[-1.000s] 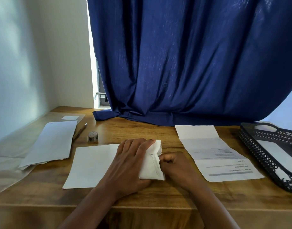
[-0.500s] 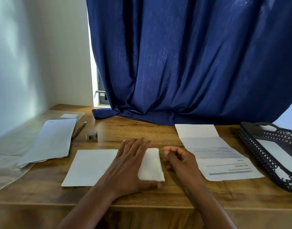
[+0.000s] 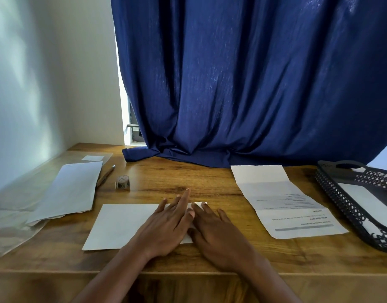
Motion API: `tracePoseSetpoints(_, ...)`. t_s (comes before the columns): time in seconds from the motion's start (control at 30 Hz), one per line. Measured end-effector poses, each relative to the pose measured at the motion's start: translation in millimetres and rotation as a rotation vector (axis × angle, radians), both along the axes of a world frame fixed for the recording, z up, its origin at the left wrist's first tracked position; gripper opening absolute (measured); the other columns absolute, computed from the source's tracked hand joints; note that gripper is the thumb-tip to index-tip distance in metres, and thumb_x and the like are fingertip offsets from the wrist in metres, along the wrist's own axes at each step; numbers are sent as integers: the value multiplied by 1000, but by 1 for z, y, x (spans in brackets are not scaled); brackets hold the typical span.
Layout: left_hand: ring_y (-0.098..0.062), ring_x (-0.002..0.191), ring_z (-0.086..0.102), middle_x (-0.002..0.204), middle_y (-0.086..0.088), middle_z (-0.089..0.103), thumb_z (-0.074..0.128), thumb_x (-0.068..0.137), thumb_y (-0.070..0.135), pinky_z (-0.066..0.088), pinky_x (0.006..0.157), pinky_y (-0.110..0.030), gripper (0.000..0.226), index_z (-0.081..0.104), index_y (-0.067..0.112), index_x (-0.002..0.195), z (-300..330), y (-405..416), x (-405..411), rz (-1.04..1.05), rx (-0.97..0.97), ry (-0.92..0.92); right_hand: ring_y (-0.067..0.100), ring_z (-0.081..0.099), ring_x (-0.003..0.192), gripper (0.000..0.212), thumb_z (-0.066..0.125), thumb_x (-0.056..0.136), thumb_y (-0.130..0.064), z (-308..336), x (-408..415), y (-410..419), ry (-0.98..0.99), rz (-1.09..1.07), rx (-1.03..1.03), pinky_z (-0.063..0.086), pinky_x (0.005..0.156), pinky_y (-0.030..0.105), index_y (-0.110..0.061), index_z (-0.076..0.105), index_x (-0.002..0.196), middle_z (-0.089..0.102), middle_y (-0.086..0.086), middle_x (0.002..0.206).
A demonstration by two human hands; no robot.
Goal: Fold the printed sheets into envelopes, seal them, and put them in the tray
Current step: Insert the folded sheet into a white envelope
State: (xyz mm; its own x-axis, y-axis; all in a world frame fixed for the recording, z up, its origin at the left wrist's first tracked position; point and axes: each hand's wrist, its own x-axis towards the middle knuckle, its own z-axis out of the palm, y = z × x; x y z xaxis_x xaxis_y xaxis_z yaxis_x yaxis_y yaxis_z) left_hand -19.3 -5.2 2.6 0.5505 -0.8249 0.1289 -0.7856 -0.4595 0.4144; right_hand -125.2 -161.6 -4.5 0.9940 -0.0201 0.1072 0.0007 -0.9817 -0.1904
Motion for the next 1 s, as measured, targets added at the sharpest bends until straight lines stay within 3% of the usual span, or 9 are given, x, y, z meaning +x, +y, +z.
tracePoseSetpoints(0.2, 6, 154, -7, 172, 12, 8, 24, 111, 44, -7, 127, -26, 62, -8, 37, 163, -1, 3, 3, -19, 14, -95, 5, -11, 155, 64, 6, 102, -64, 1, 2, -3, 61, 0, -16, -6, 123, 41, -39, 1, 161, -3, -14, 171)
tracePoseSetpoints(0.33, 1, 154, -15, 171, 15, -1, 20, 110, 51, -8, 128, -34, 60, 0, 36, 164, 1, 11, 6, -19, 140, -181, 2, -15, 152, 66, 7, 102, -65, 2, 1, -6, 70, -8, -35, -10, 121, 36, -38, -3, 161, -6, -16, 170)
tracePoseSetpoints(0.47, 0, 152, -21, 168, 19, -13, 10, 105, 65, -12, 125, -32, 65, -7, 40, 162, 0, 37, 17, 66, 256, -181, 1, -16, 152, 66, 9, 103, -64, 2, 0, -10, 100, -14, -52, -10, 121, 33, -36, -2, 162, -8, -16, 169)
tracePoseSetpoints(0.67, -4, 152, -22, 167, 17, -19, 6, 102, 66, -9, 128, -38, 68, -13, 37, 160, 2, 91, 42, 254, 361, -139, -1, -18, 151, 65, 9, 104, -63, 2, -2, -10, 106, -10, -31, -10, 123, 33, -37, -3, 162, -11, -19, 168)
tracePoseSetpoints(0.9, -4, 153, -21, 168, 15, -17, 8, 102, 65, -7, 128, -38, 69, -12, 34, 161, 5, 100, 39, 283, 346, -119, -2, -19, 150, 64, 10, 104, -62, 7, -3, -6, 118, -19, -19, -11, 123, 32, -38, -3, 162, -11, -19, 168)
tracePoseSetpoints(1.0, 1, 151, -21, 167, 18, -15, 10, 101, 66, -10, 126, -31, 70, -10, 35, 161, 12, 104, 32, 244, 297, -73, -2, -17, 150, 63, 12, 105, -61, 12, -10, -7, 139, -25, -11, -9, 124, 31, -37, -2, 162, -10, -19, 168)
